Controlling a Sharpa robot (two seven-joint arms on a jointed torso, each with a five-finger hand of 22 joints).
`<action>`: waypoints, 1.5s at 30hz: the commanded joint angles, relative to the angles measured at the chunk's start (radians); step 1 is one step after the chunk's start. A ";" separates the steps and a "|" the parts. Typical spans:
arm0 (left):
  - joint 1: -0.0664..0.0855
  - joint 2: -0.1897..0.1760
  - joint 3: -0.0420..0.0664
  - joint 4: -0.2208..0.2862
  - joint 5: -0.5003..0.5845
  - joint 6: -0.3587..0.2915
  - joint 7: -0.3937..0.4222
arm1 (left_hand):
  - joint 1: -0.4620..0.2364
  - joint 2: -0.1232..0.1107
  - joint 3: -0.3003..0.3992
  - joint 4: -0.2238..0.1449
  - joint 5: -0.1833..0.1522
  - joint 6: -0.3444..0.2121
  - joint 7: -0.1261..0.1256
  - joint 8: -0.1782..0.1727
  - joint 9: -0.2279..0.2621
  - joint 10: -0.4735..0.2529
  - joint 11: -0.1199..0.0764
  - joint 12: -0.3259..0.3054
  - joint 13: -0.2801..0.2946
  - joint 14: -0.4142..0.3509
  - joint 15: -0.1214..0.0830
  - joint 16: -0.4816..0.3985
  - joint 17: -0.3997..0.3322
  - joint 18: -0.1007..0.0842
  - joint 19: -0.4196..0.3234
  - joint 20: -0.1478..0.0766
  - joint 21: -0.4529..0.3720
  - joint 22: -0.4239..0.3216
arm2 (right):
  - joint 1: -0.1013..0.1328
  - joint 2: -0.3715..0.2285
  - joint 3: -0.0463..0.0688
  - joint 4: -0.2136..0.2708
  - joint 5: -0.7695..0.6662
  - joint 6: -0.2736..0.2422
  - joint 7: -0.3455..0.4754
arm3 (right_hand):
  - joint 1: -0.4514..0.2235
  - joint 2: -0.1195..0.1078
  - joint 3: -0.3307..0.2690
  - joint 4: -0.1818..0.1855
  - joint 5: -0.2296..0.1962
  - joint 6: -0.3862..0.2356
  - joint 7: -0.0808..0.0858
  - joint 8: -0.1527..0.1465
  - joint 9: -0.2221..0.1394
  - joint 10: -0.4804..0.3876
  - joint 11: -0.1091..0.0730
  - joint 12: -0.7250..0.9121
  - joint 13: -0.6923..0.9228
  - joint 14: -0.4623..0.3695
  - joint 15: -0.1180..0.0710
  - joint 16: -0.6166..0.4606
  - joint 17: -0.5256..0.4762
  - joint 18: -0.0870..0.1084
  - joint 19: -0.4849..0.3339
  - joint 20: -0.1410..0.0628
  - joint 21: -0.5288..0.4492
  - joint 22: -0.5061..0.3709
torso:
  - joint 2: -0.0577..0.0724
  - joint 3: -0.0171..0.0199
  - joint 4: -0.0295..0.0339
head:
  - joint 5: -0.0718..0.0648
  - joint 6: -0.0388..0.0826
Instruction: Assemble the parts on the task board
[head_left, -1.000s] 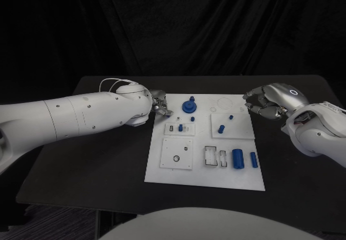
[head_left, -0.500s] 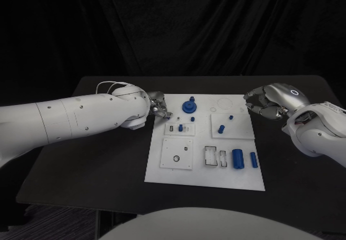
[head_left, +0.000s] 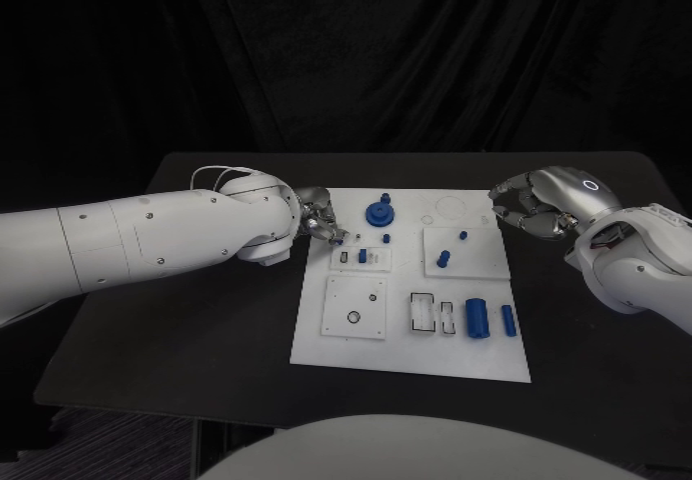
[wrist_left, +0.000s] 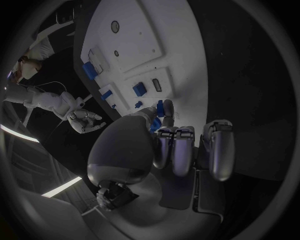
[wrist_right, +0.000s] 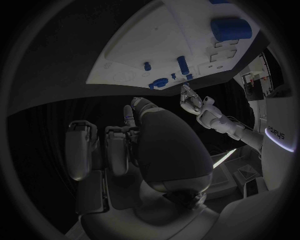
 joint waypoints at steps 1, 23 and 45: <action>0.003 -0.001 0.001 0.009 0.015 -0.010 -0.014 | -0.019 0.004 0.013 0.005 -0.013 0.008 0.001 0.004 0.003 0.106 -0.007 -0.001 0.263 0.104 -0.007 0.003 0.263 0.004 0.041 -0.005 0.003 0.219 | -0.002 -0.001 0.001 0.000 -0.003 -0.002 -0.005 | -0.006 -0.006 0.004 0.000 0.005 0.007 0.000 -0.004 -0.001 0.050 -0.003 -0.004 0.204 0.102 -0.009 -0.003 0.253 0.006 0.049 -0.007 -0.004 0.224 | -0.001 0.0009 0.0000 | -0.001 0.000; -0.010 -0.006 0.001 0.027 0.015 -0.105 0.039 | -0.051 0.004 0.012 0.025 -0.032 0.005 0.004 0.004 0.008 0.106 -0.003 -0.001 0.263 0.104 -0.004 0.003 0.263 0.003 0.041 -0.003 0.004 0.220 | -0.002 -0.004 0.001 0.001 -0.003 0.003 -0.005 | -0.006 -0.006 0.004 0.000 0.005 0.007 0.000 -0.004 -0.001 0.050 -0.003 -0.004 0.204 0.102 -0.009 -0.003 0.253 0.006 0.049 -0.007 -0.004 0.224 | 0.004 -0.0020 0.0007 | 0.001 0.000; -0.048 -0.031 0.001 0.058 0.015 -0.105 0.023 | -0.052 0.005 0.017 0.023 -0.010 0.004 0.003 0.006 0.012 0.106 -0.004 -0.001 0.263 0.104 -0.004 0.003 0.263 0.004 0.040 -0.002 0.002 0.219 | -0.002 -0.005 0.001 0.001 -0.003 0.007 -0.006 | -0.006 -0.006 0.008 0.000 0.006 0.008 0.000 -0.005 -0.002 0.049 -0.003 -0.004 0.203 0.102 -0.009 -0.004 0.252 0.006 0.049 -0.007 -0.005 0.223 | 0.002 -0.0010 -0.0002 | 0.002 0.000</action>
